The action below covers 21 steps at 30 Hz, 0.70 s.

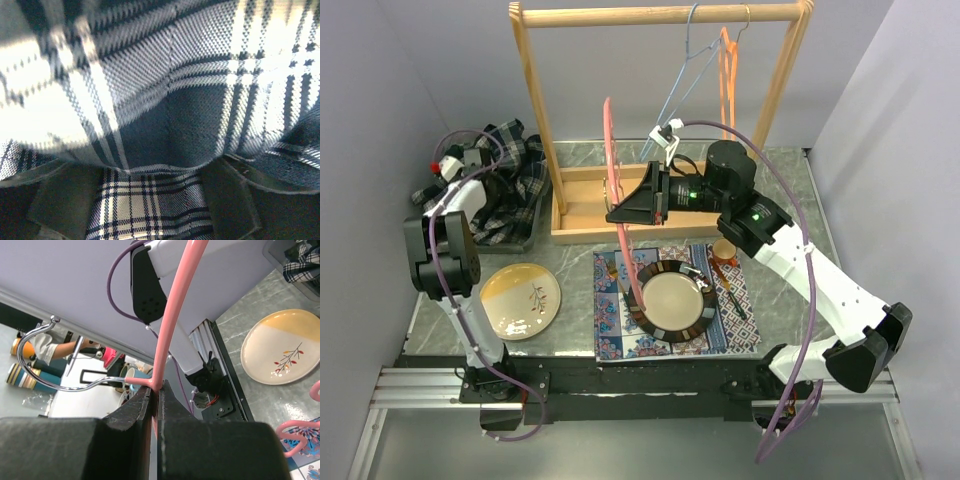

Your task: Remove the skirt from the hanger

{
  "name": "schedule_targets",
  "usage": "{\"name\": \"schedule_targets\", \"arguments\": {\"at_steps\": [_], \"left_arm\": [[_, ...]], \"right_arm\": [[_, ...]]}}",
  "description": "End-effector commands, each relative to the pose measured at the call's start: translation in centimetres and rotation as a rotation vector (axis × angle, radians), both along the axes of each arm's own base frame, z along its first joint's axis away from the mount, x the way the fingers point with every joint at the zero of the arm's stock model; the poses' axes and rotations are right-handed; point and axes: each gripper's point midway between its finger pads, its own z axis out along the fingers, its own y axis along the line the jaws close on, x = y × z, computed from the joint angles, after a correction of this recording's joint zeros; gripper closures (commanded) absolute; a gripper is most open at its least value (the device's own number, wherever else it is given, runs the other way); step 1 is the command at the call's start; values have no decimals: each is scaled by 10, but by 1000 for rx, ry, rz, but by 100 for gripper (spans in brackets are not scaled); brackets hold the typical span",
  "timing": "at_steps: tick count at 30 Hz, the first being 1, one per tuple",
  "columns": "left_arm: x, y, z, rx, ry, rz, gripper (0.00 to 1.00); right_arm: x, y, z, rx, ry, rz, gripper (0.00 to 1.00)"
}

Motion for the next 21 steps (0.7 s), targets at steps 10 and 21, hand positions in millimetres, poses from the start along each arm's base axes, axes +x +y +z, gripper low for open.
{"name": "schedule_targets", "arguments": {"at_steps": [10,21], "left_arm": [[-17,-9,214,107,-391,-62,6],[59,-6,189,-6,-412,-234,14]], "right_arm": [[8,-2,48,114,-46,-67,100],[19,-3,56,110,-77,-127,100]]}}
